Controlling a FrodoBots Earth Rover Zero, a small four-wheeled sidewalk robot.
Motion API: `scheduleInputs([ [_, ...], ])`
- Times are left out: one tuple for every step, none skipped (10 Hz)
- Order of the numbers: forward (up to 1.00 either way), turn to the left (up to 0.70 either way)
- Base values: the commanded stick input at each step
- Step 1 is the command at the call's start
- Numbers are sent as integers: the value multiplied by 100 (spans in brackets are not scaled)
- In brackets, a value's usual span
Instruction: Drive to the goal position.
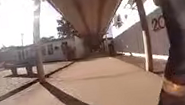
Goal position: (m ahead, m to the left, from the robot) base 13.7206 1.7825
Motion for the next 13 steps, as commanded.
scheduleInputs([
  [70, 0],
  [70, 0],
  [70, 0],
  [70, 0],
  [70, 0],
  [70, 0],
  [70, 0],
  [70, 0],
  [70, 0],
  [70, 0],
  [70, 0],
  [70, 0],
  [70, 0],
])
